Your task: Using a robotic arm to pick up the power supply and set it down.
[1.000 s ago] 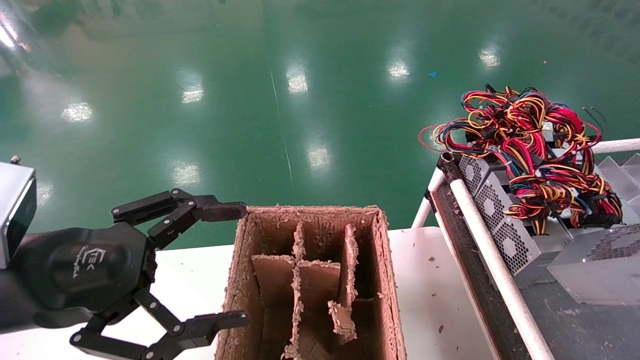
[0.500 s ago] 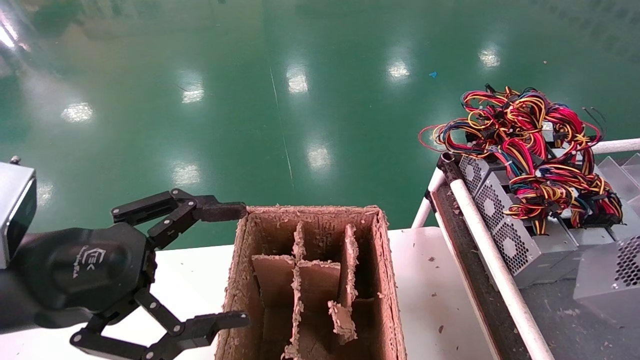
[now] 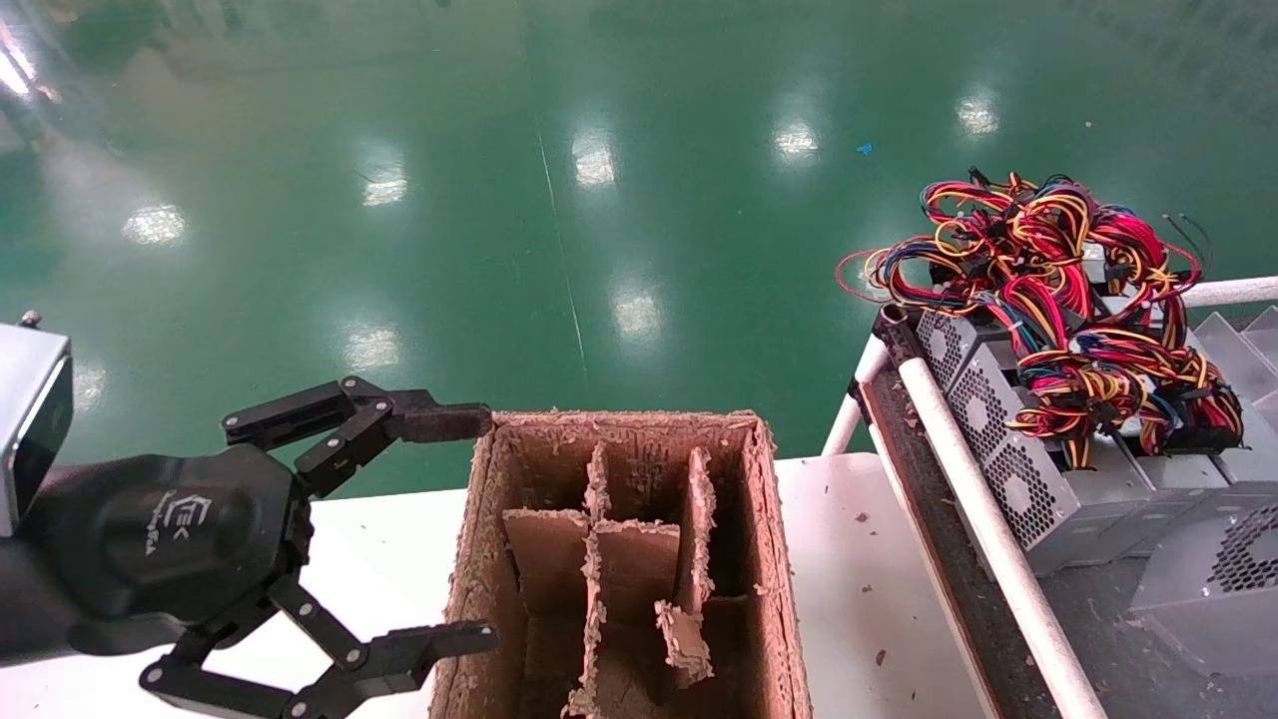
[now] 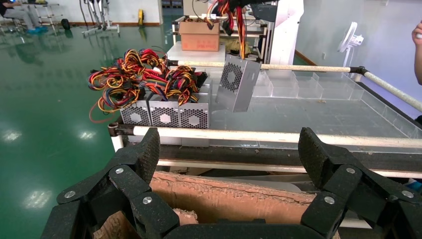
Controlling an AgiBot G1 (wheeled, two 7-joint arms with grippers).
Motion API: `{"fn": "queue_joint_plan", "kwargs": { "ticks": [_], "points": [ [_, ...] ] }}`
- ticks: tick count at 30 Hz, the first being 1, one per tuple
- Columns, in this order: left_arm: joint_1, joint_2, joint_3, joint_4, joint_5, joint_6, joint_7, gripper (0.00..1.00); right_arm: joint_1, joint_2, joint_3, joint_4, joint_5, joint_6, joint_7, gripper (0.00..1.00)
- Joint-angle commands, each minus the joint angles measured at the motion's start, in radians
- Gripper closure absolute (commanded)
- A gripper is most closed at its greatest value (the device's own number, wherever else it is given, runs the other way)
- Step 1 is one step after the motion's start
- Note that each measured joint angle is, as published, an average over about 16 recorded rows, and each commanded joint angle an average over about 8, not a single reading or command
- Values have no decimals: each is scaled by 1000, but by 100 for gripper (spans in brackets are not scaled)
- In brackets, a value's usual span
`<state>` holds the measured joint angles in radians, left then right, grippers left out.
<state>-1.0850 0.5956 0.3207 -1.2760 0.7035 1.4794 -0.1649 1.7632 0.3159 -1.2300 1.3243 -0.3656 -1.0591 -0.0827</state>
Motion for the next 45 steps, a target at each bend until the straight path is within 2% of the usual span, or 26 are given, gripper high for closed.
{"fn": "queue_joint_plan", "kwargs": {
  "ticks": [1,11,25,27,33,35,45],
  "points": [
    [0,0,0,0,0,0,0,0,-5,-9,-13,-2,-5,16,0,100],
    [0,0,0,0,0,0,0,0,-35,-109,-81,-55,2,77,-2,100],
    [0,0,1,0,-1,0,0,0,-61,-256,-150,-122,65,151,-61,100],
    [0,0,1,0,-1,0,0,0,-64,-270,-155,-125,71,156,-67,89],
    [0,0,1,0,-1,0,0,0,-70,-299,-162,-127,72,165,-74,14],
    [0,0,1,0,-1,0,1,0,-71,-303,-163,-126,70,168,-73,0],
    [0,-1,1,0,-1,-1,1,0,-72,-295,-163,-101,54,166,-57,0]
  ]
}}
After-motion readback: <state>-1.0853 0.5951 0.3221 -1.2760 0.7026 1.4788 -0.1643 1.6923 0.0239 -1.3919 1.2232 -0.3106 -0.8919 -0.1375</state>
